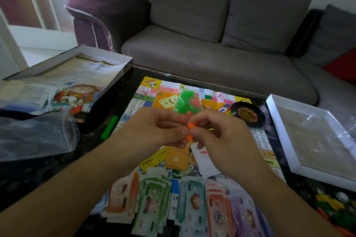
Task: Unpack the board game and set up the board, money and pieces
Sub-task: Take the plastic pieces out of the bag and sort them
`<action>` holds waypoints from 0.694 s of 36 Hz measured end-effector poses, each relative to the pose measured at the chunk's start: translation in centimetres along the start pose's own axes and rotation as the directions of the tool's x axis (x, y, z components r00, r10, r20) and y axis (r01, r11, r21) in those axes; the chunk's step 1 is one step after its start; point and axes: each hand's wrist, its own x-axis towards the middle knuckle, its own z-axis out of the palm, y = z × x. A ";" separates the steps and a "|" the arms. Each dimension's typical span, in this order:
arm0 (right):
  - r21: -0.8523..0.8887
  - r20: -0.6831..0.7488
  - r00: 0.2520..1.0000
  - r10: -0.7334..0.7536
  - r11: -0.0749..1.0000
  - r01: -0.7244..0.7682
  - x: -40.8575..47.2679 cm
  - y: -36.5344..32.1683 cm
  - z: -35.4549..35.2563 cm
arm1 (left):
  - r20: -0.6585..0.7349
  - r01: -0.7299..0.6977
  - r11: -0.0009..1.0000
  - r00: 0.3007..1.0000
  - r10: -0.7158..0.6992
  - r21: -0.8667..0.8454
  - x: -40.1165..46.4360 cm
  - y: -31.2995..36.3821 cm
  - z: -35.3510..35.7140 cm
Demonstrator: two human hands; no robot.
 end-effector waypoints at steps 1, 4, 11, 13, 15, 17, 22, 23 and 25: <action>-0.011 -0.018 1.000 -0.010 1.000 0.010 0.0 0.0 0.1 | -0.002 0.008 1.000 1.000 -0.008 -0.022 0.1 -0.1 0.0; -0.048 -0.083 0.996 -0.036 0.998 0.033 -0.1 0.0 0.1 | -0.012 0.034 0.994 0.999 -0.035 -0.101 0.2 -0.3 0.2; -0.169 -0.167 0.982 -0.093 0.983 0.064 -0.3 0.1 0.5 | -0.064 0.077 0.956 0.993 -0.099 -0.284 0.6 -0.7 1.2; -0.233 -0.206 0.972 -0.112 0.971 0.063 -0.5 -0.1 1.0 | -0.082 0.105 0.926 0.986 -0.144 -0.362 0.6 -1.1 1.6; -0.316 -0.224 0.963 -0.149 0.946 0.072 -0.8 -0.2 1.6 | -0.073 0.136 0.901 0.981 -0.182 -0.413 0.6 -1.5 2.3; -0.408 -0.211 0.966 -0.151 0.911 0.053 -0.9 -0.1 2.4 | -0.085 0.148 0.902 0.976 -0.199 -0.405 0.5 -2.2 3.0; -0.456 -0.191 0.981 -0.017 0.887 -0.073 -0.5 0.6 2.8 | -0.241 0.198 0.932 0.930 -0.277 -0.304 1.6 -2.9 3.0; -0.420 -0.213 0.977 -0.002 0.903 -0.090 -0.5 0.8 2.5 | -0.267 0.222 0.925 0.913 -0.308 -0.309 2.0 -2.6 2.8; -0.326 -0.232 0.971 0.057 0.936 -0.133 -0.4 1.1 1.9 | -0.280 0.283 0.900 0.882 -0.380 -0.332 2.6 -1.8 2.6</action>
